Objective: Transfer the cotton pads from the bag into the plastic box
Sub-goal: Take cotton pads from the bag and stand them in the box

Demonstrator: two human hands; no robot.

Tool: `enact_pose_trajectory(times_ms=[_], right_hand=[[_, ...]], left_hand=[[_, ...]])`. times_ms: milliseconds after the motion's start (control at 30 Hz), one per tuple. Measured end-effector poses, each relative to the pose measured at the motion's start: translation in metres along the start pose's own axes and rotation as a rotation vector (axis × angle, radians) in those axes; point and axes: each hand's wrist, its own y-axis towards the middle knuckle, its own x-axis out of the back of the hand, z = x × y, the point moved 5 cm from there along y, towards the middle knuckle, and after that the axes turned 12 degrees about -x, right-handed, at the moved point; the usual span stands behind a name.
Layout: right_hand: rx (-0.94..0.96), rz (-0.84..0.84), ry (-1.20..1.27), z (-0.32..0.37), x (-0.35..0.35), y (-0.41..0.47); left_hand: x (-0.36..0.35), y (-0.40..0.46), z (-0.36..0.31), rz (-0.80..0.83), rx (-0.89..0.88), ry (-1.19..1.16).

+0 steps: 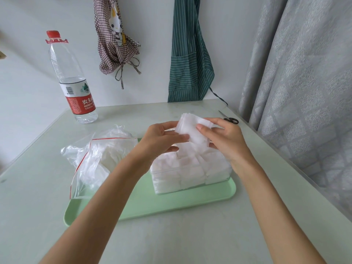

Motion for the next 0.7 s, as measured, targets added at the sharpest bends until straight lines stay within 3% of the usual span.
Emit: enact_pose_trajectory(times_ms=[100,233,333,433,533,700], right_hand=[[-0.15,0.105,0.044,-0.005,-0.003,0.0],[-0.059,0.106,0.045,0.003,0.0,0.0],[0.012,0.091,-0.191,0.011,0.004,0.009],[-0.128,0.327,-0.375,0.004,-0.009,0.01],[-0.159,0.433,-0.6,-0.005,-0.019,0.009],[-0.107,0.385,-0.78,-0.007,-0.02,0.011]], left_hand=[[0.0,0.0,0.004,-0.02,0.01,0.004],[0.007,-0.003,0.004,0.023,-0.003,0.087],[0.028,-0.008,-0.003,0.107,-0.13,0.567],[0.035,-0.02,-0.006,0.211,-0.145,0.991],[0.03,-0.023,-0.003,0.251,-0.147,1.168],[0.024,-0.017,-0.004,0.244,-0.216,1.268]])
